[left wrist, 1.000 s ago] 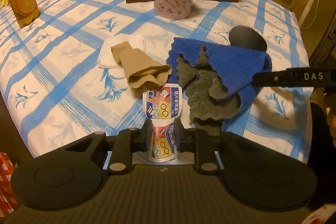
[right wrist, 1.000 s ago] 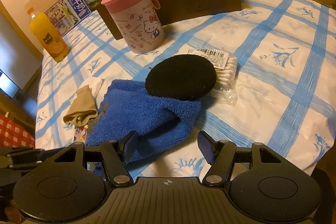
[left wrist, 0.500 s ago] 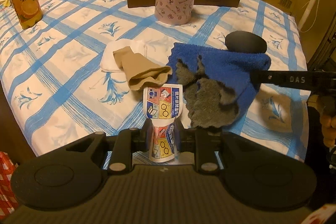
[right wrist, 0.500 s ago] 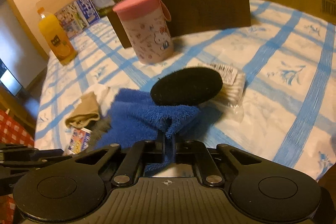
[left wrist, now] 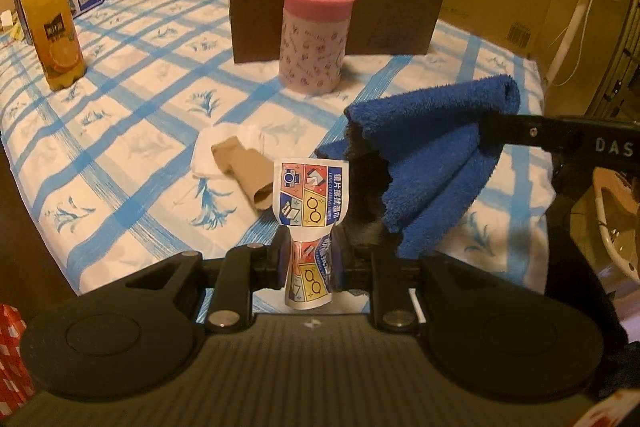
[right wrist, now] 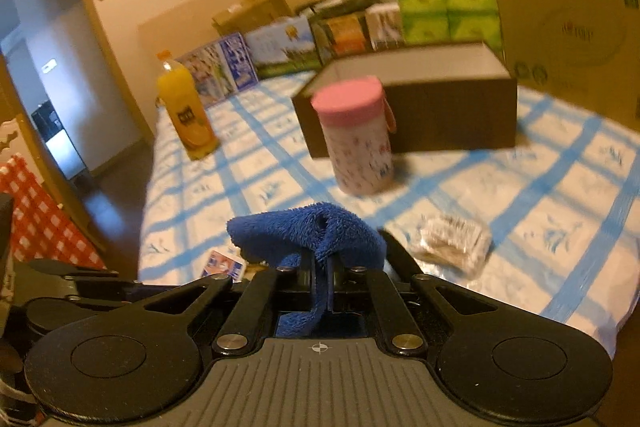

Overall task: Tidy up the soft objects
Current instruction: 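Carry the packet and blue towel into the brown box and open both tools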

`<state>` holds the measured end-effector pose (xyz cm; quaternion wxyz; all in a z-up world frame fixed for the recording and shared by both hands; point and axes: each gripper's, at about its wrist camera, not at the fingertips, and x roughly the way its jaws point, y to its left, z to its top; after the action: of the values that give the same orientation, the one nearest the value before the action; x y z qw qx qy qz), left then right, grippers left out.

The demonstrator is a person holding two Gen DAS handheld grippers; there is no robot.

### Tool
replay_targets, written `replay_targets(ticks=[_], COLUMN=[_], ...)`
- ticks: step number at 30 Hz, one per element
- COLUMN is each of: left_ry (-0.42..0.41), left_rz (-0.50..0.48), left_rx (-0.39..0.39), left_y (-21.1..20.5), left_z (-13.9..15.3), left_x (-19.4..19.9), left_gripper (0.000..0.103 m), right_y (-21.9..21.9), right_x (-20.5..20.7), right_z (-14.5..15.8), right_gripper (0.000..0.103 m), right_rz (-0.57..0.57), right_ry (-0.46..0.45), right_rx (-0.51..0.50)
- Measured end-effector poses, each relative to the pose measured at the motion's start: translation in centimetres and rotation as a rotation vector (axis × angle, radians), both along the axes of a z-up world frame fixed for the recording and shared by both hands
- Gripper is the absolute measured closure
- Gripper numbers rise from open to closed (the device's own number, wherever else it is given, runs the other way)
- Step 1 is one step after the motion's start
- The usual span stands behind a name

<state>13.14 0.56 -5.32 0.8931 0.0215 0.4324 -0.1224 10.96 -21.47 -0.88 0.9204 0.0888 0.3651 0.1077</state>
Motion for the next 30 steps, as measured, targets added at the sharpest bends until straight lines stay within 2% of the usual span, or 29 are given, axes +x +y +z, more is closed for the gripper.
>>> replay_targets(ticks=[15,19,30], left_ry=[-0.116,-0.133,-0.157], left_rz=[-0.053,-0.072,-0.113], left_rx=[-0.031,-0.041,-0.072], left_y=[-2.4,-3.3,-7.4], left_z=[5.3,6.1,7.8], left_x=[0.4,1.2,5.6], left_gripper=[0.084,0.084,0.084], right_y=[-2.5,-3.8,-8.0], right_x=[-1.3,-0.9,1.8], right_z=[8.0,9.0,9.2], right_gripper=[0.098,0.098,0.098], right_rz=[-0.014,-0.047,-0.087], right_ry=[-0.227,-0.242,-0.239], right_rx=[0.016,0.003,-0.025])
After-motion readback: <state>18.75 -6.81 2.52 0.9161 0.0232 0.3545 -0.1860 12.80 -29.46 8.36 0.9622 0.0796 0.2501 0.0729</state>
